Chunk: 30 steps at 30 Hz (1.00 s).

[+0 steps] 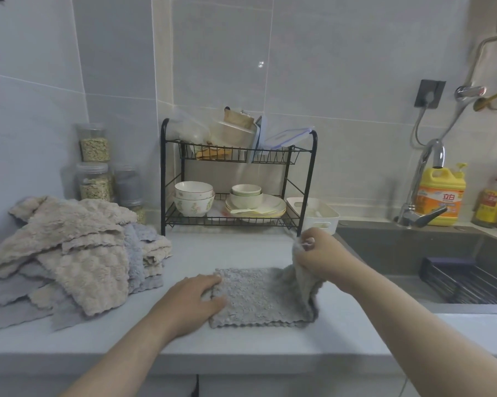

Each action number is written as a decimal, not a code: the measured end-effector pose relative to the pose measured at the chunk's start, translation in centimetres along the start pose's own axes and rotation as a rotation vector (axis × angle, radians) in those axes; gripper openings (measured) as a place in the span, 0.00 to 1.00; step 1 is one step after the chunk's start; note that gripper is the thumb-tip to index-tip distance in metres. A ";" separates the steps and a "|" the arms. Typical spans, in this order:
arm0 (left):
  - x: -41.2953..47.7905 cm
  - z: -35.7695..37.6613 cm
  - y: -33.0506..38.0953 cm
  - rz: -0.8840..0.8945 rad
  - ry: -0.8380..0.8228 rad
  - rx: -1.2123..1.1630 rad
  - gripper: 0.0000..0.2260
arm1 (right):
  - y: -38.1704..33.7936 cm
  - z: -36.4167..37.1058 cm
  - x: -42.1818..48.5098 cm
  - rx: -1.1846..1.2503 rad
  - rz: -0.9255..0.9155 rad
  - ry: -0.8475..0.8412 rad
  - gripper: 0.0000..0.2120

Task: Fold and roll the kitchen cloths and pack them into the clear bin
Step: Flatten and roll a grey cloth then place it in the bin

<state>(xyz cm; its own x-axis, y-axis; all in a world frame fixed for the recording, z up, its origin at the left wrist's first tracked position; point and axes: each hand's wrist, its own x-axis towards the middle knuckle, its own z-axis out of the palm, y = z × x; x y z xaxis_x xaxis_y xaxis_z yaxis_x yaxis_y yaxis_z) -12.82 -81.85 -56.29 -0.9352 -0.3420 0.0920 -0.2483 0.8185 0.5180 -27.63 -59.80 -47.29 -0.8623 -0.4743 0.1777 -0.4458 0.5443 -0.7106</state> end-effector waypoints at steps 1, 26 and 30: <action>0.0 0.0 0.0 0.005 0.001 0.004 0.26 | -0.8 0.7 0.1 -0.028 -0.037 -0.036 0.10; 0.7 0.1 -0.6 0.045 0.025 -0.088 0.14 | -4.8 9.5 -1.0 0.055 -0.171 -0.295 0.25; 0.7 -0.1 -0.5 0.002 0.019 -0.121 0.18 | -2.5 6.6 -0.3 -0.144 -0.260 -0.086 0.17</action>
<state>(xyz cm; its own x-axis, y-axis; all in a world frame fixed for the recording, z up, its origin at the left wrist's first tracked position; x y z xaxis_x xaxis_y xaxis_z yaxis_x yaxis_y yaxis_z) -13.36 -82.56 -56.46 -0.9304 -0.3499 0.1091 -0.2128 0.7580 0.6165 -24.72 -65.57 -50.08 -0.6941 -0.6638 0.2787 -0.6837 0.4867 -0.5438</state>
